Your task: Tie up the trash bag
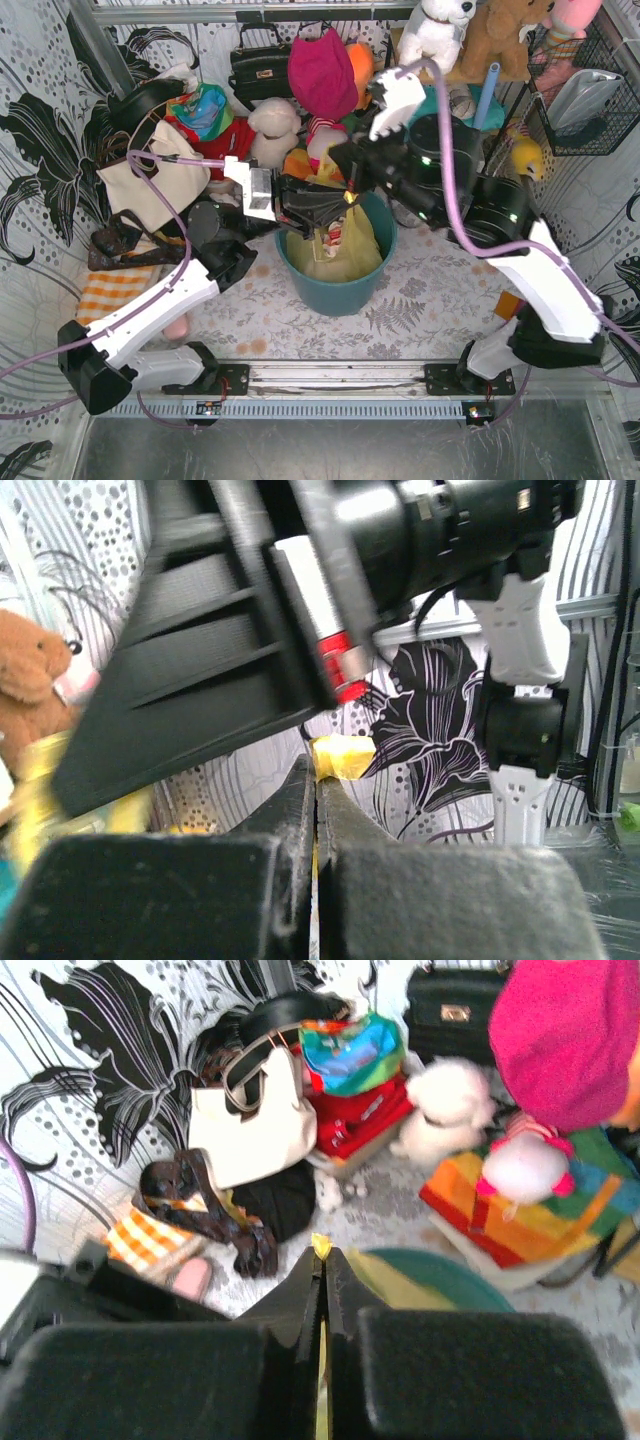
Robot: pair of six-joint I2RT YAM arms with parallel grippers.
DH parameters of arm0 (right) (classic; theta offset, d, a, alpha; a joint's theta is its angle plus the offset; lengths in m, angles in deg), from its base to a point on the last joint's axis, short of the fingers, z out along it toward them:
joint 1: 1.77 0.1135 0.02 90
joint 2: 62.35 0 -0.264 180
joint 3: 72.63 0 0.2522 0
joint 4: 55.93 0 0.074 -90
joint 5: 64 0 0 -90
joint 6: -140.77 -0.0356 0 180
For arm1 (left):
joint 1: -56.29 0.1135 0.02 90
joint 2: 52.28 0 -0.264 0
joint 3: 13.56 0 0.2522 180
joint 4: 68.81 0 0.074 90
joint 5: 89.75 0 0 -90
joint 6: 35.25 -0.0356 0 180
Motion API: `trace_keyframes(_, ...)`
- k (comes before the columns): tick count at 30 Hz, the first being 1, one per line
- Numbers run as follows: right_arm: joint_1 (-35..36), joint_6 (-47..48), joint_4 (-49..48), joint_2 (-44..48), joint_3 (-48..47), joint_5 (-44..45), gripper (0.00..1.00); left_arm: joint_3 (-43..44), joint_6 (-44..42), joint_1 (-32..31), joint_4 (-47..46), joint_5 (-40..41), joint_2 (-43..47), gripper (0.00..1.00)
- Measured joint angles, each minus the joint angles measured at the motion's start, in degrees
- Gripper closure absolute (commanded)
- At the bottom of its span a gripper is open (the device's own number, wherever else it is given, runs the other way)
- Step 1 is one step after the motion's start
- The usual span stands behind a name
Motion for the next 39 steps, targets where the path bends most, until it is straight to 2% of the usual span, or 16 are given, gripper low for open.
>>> trace_keyframes(6,0.0,4.7,-4.04,-12.09,-14.12,-1.38,1.0,5.22,1.22,0.0,-1.18,-3.78,-2.67,1.0)
trace_keyframes(11,0.0,5.77,-6.08,-13.05,-14.99,-2.25,1.0,6.97,2.05,0.0,-3.23,-4.68,-4.33,1.0)
trace_keyframes(16,-0.7,4.7,-10.23,-7.3,-4.15,-1.7,1.0,6.38,2.29,0.0,-4.39,-4.13,-5.22,1.0)
trace_keyframes(20,-3.98,0.59,-12.55,0.83,8.72,-1.55,1.0,4.44,2.73,-0.07,-4.81,-3.34,-5.35,1.0)
trace_keyframes(25,-5.05,-4.37,-14.99,8.83,19.1,0.31,1.0,2.75,3.69,-0.85,-6.12,-3.61,-5.01,1.0)
trace_keyframes(32,-4.96,-10.36,-15.34,15.8,26.25,0.61,1.0,0.52,3.39,-0.37,-7.02,-0.17,-3.69,1.0)
trace_keyframes(39,-4.98,-14.64,-14.73,17.81,29.59,-1.16,1.0,-0.92,1.97,-0.35,-6.43,2.82,-2.1,1.0)
